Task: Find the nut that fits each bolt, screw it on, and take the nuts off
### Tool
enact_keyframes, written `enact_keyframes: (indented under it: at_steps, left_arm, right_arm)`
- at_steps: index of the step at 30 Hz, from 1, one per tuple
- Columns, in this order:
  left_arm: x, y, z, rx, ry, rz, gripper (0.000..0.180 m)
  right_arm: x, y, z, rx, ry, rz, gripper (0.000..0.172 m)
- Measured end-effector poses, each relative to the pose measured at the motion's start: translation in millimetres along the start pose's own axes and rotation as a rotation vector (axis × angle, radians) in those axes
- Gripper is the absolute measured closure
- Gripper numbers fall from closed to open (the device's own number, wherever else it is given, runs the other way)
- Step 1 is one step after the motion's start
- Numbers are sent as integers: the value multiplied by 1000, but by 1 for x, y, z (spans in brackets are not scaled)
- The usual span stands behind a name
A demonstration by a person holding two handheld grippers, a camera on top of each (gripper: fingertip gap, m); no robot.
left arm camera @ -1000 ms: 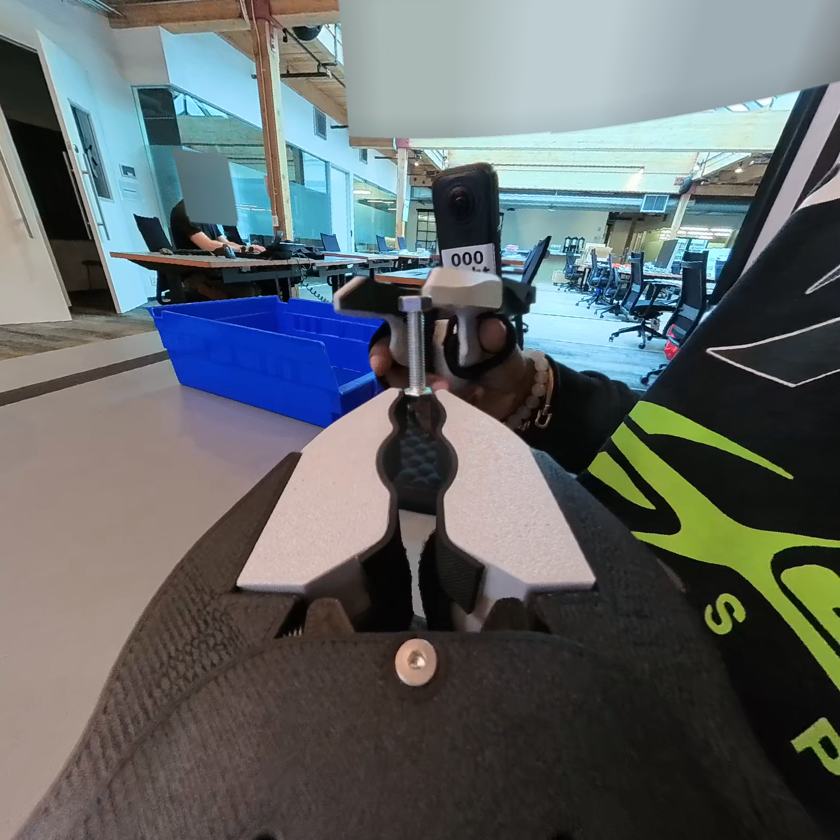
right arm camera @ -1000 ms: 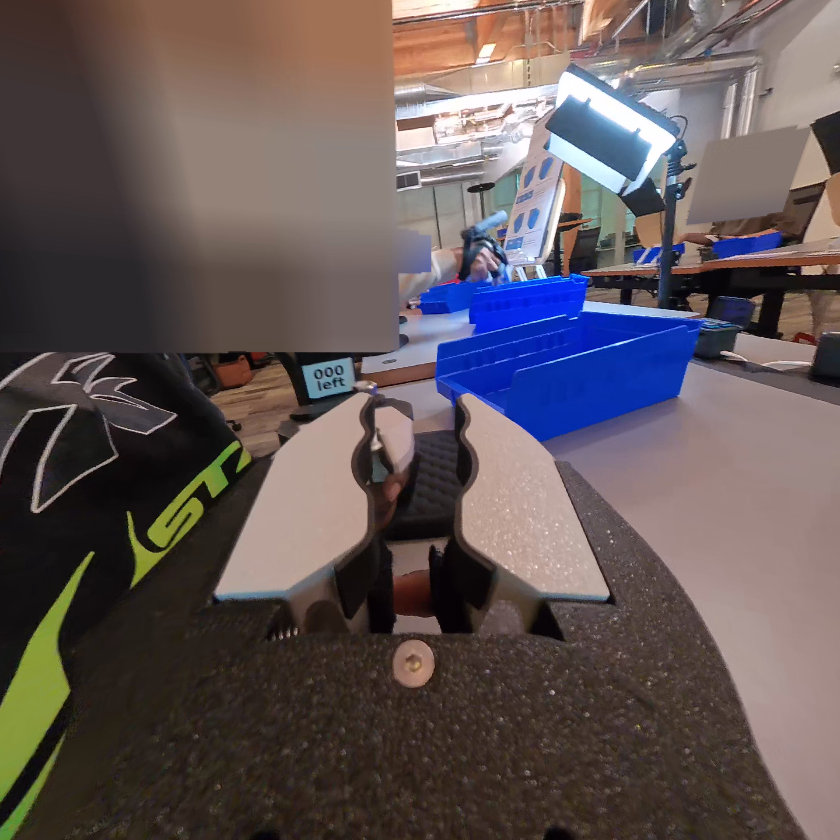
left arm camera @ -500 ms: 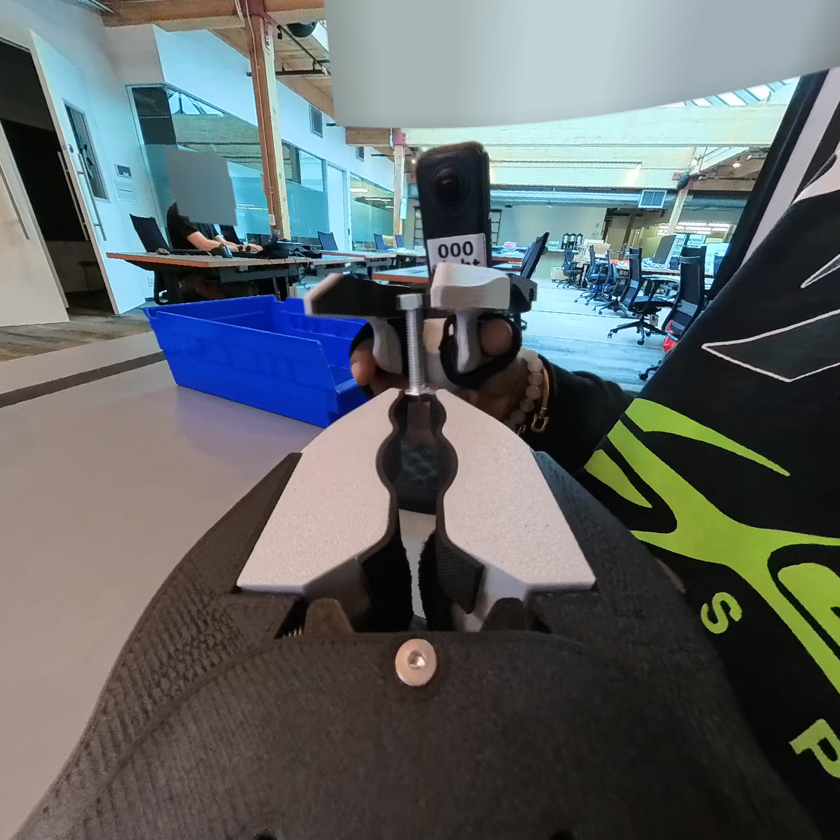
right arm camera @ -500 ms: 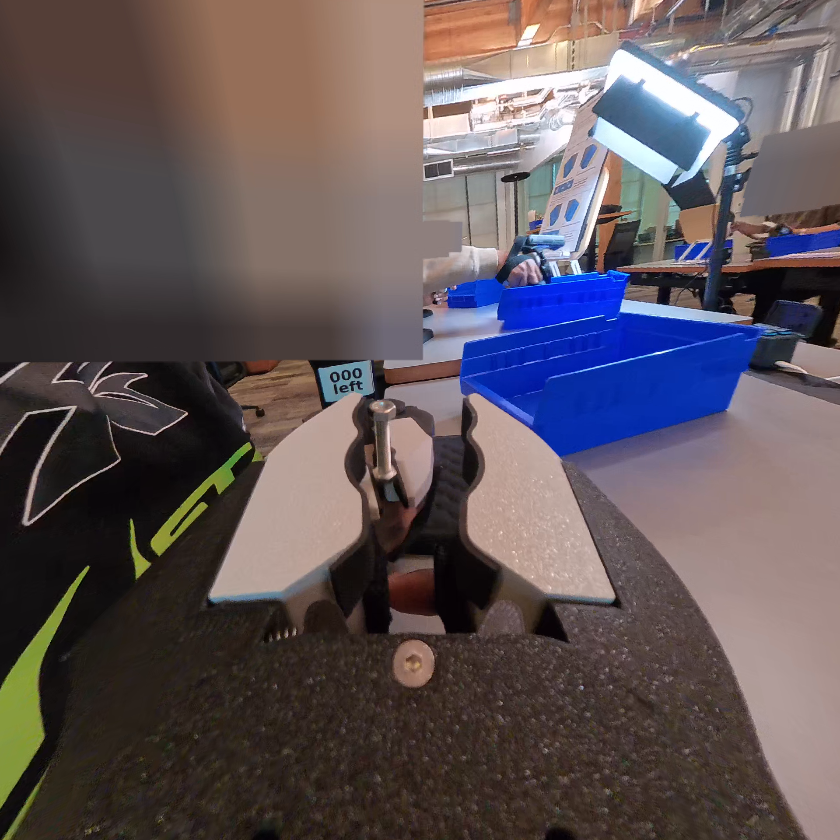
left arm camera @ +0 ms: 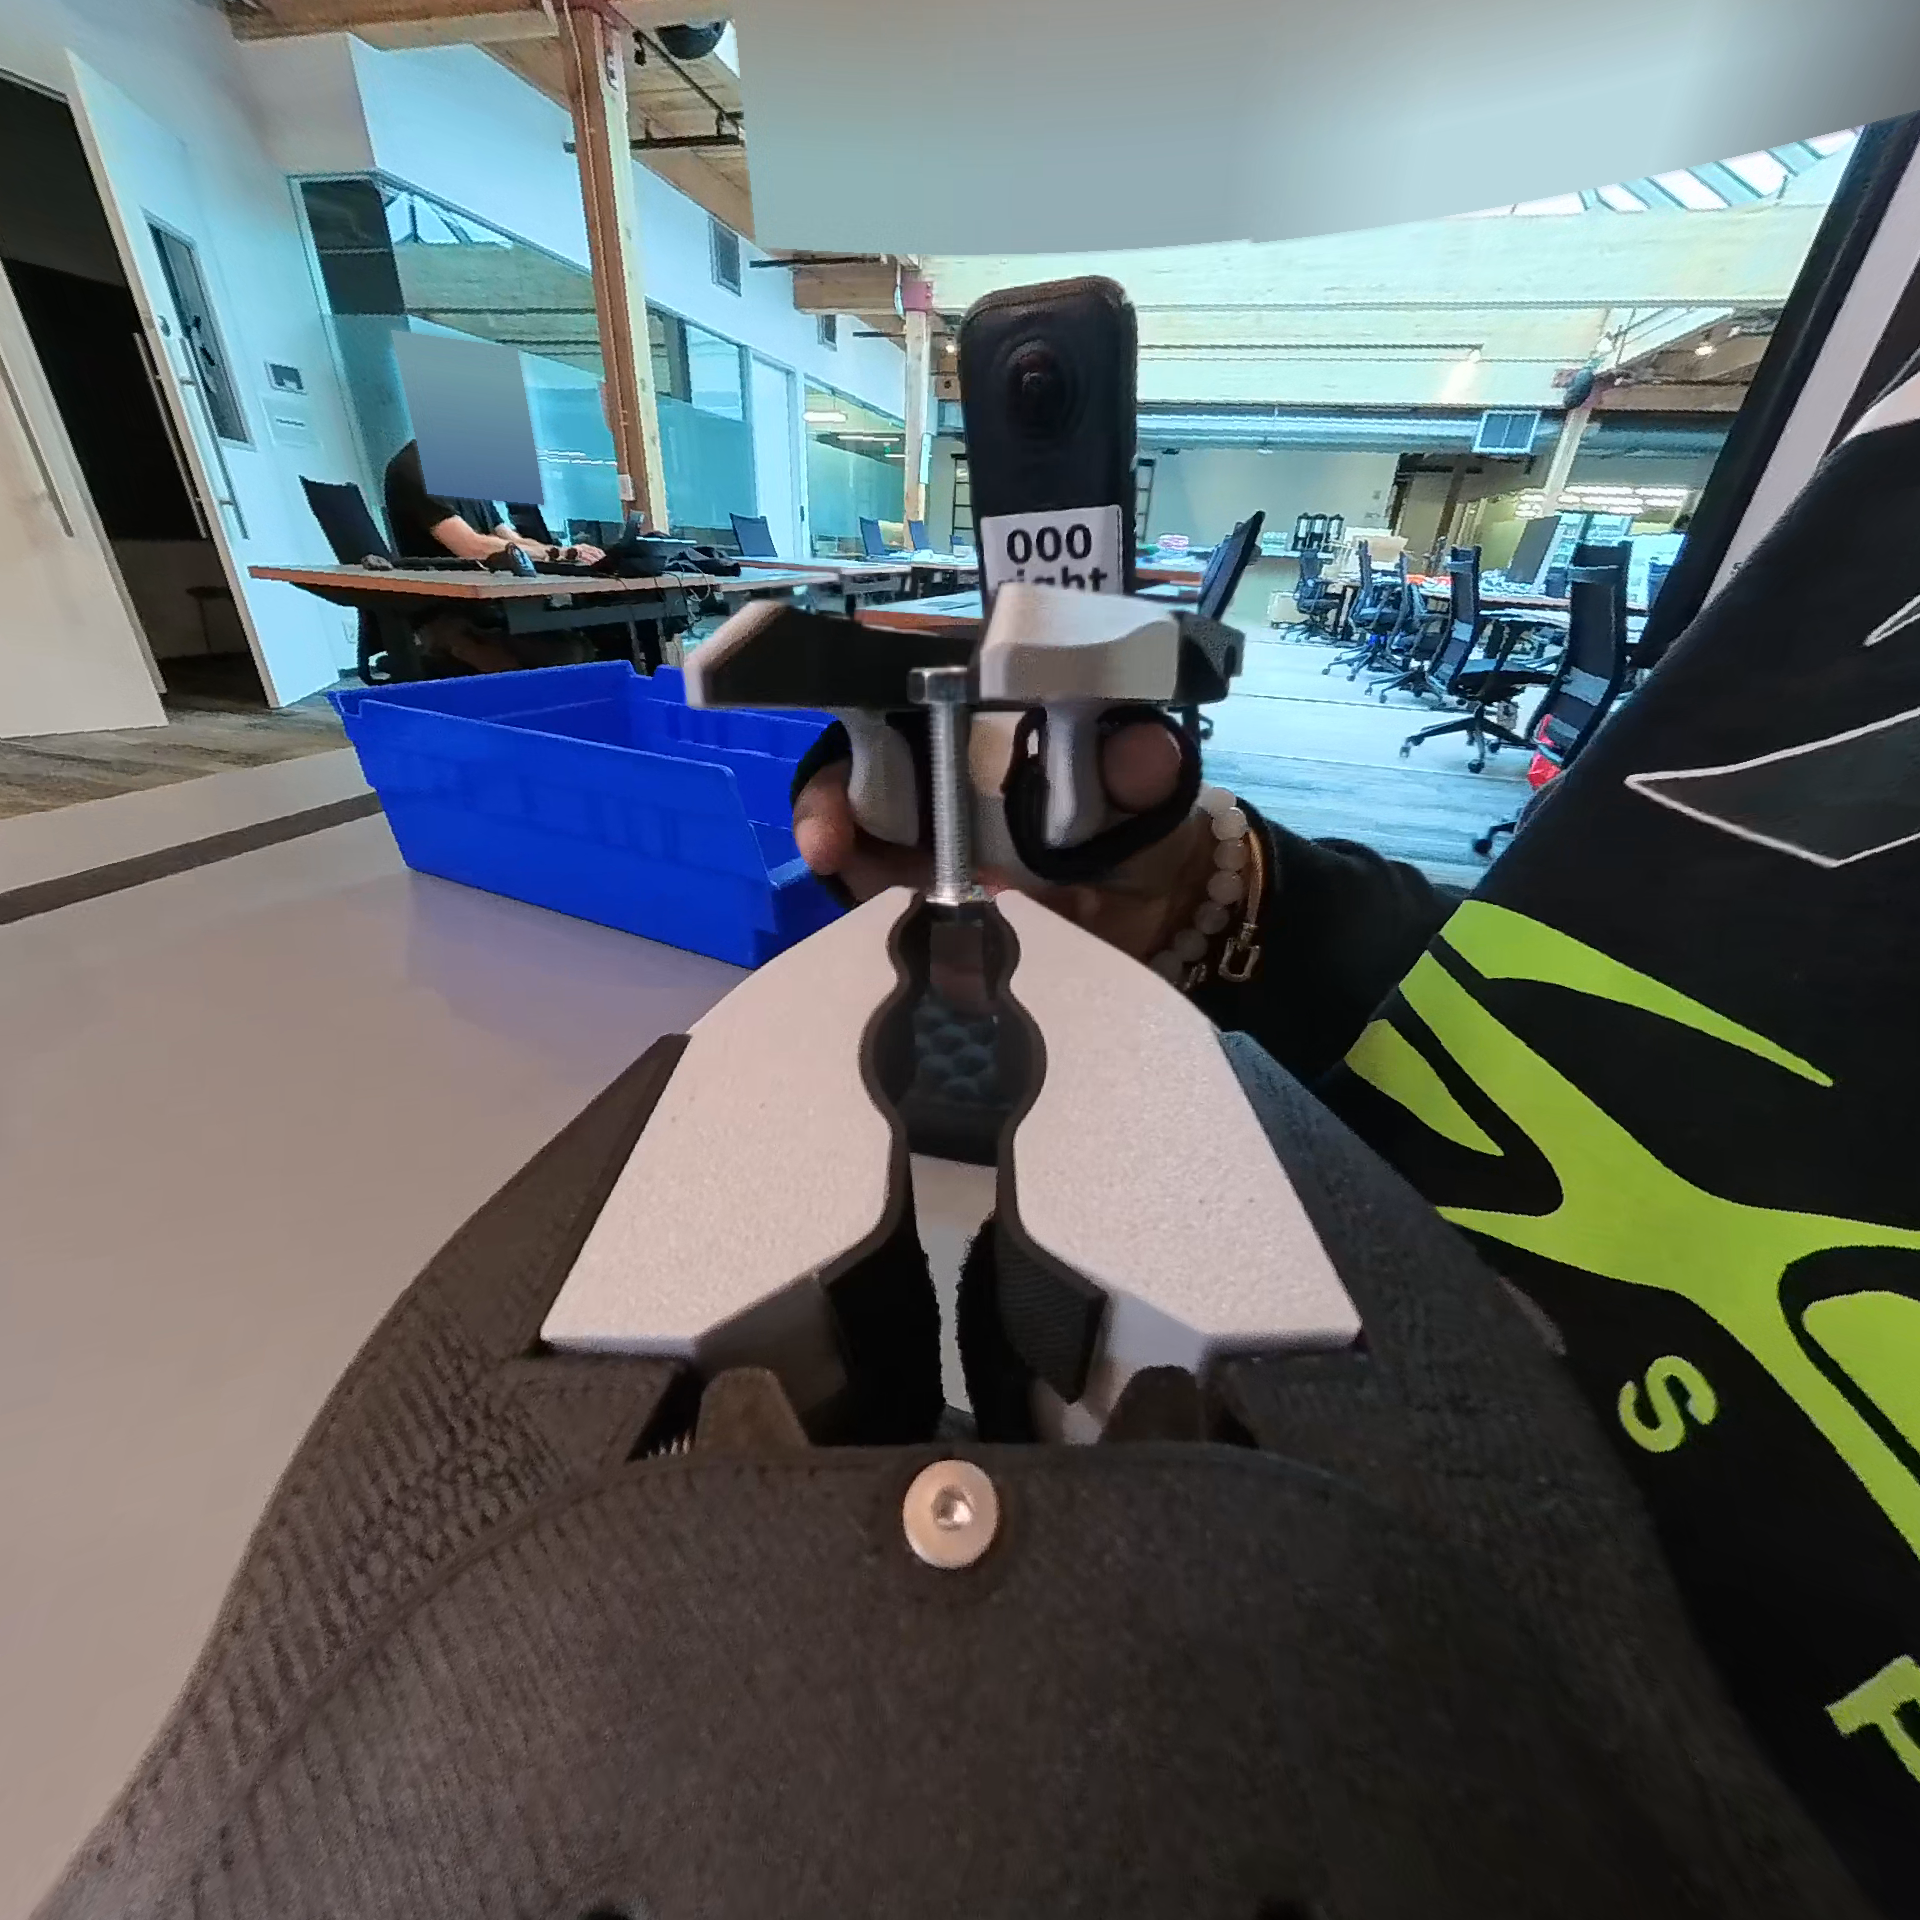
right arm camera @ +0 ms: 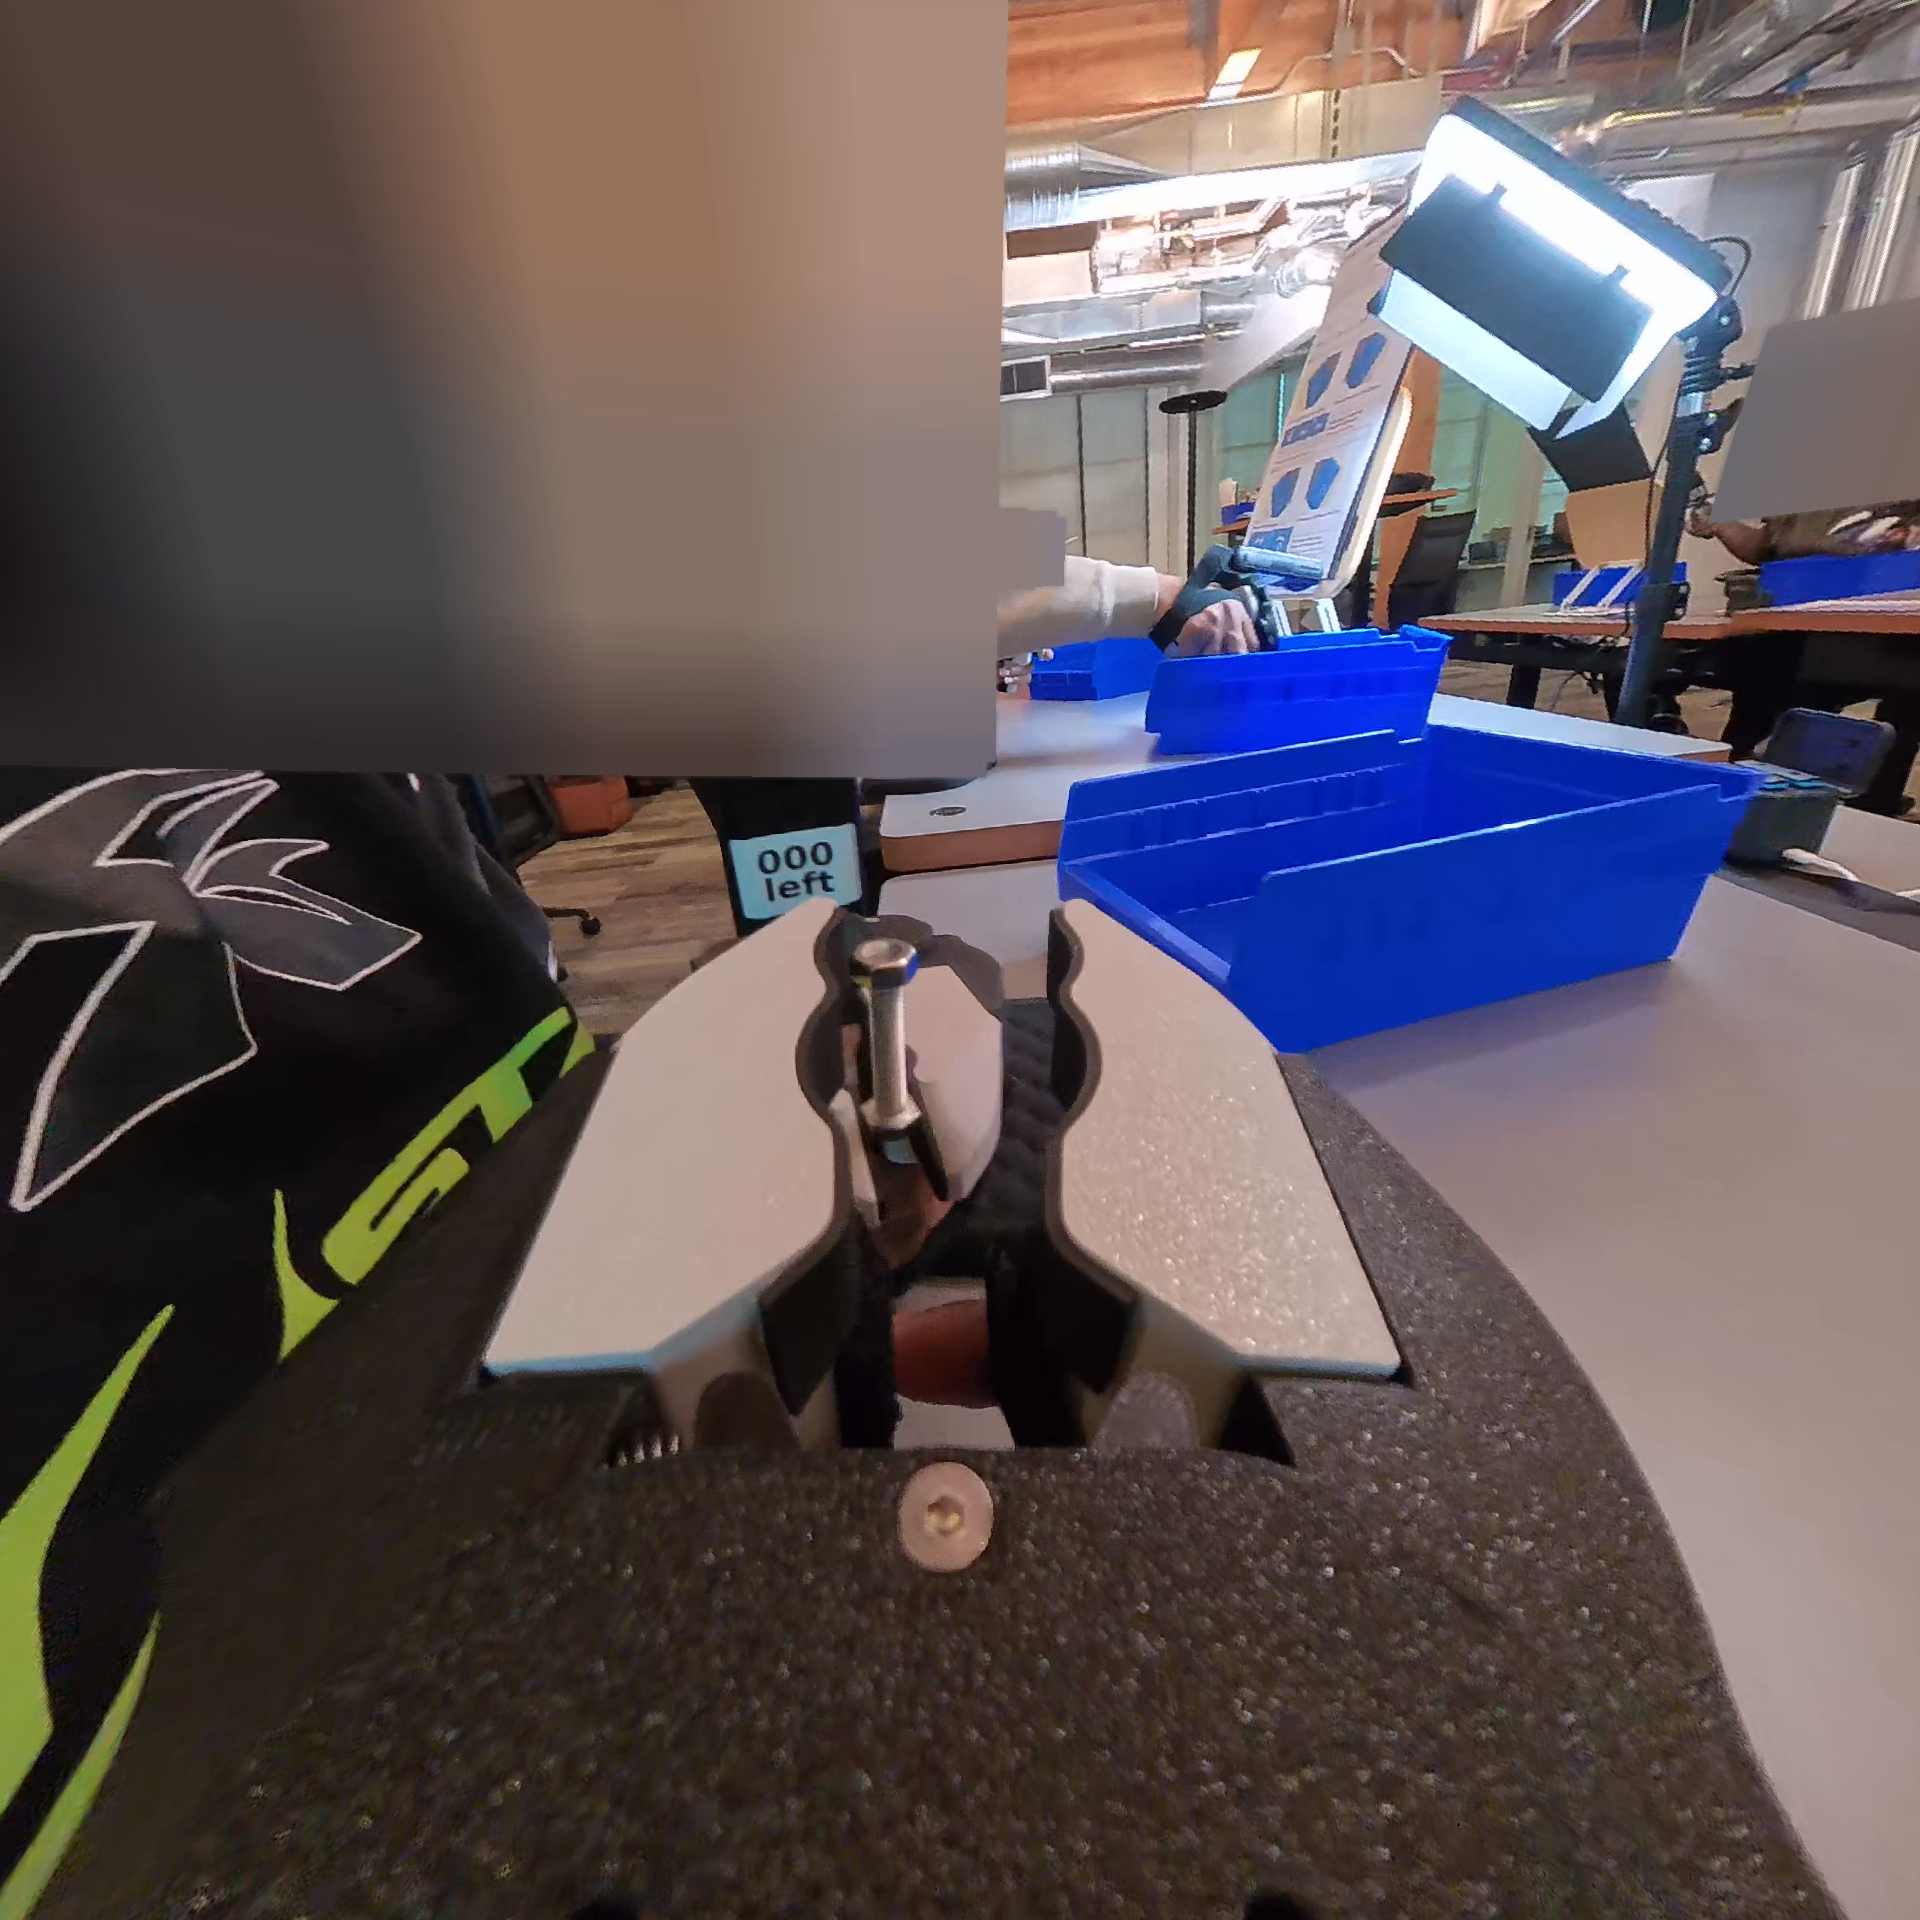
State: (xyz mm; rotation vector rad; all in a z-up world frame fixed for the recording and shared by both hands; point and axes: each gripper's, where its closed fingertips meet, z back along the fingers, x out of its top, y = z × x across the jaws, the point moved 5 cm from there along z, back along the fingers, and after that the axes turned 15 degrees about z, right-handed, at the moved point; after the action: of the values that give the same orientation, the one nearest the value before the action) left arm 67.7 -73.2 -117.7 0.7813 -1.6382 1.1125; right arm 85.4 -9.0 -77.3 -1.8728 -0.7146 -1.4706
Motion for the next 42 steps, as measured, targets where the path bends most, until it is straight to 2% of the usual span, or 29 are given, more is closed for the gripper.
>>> enact_keyframes:
  at_steps: [7, 9, 14, 20, 25, 32, 38, 42]
  left_arm:
    - [2, 5, 4, 18, -10, 3, 171]
    - [0, 6, 3, 21, -2, 4, 171]
    - [-3, 14, 5, 70, 26, 14, 171]
    - [7, 22, 20, 99, -44, 42, 171]
    - [15, 24, 28, 123, -77, 17, 171]
    - [23, 25, 40, 163, -114, 3, 171]
    - [25, 25, 46, 175, -131, 2, 171]
    - [23, 26, 46, 176, -125, 0, 171]
  right_arm:
    - [3, -10, 25, -77, 8, 7, 133]
    - [5, -8, 27, -60, 6, 1, 139]
    - [-4, -7, 24, -24, 126, 15, 139]
    - [-21, -32, 55, -193, 200, 35, 140]
    - [-35, -48, 66, -349, 313, 18, 141]
    - [-62, -65, 45, -320, 595, -2, 139]
    - [-79, -86, 12, -181, 849, 57, 139]
    - [-86, -110, -18, -75, 915, 119, 144]
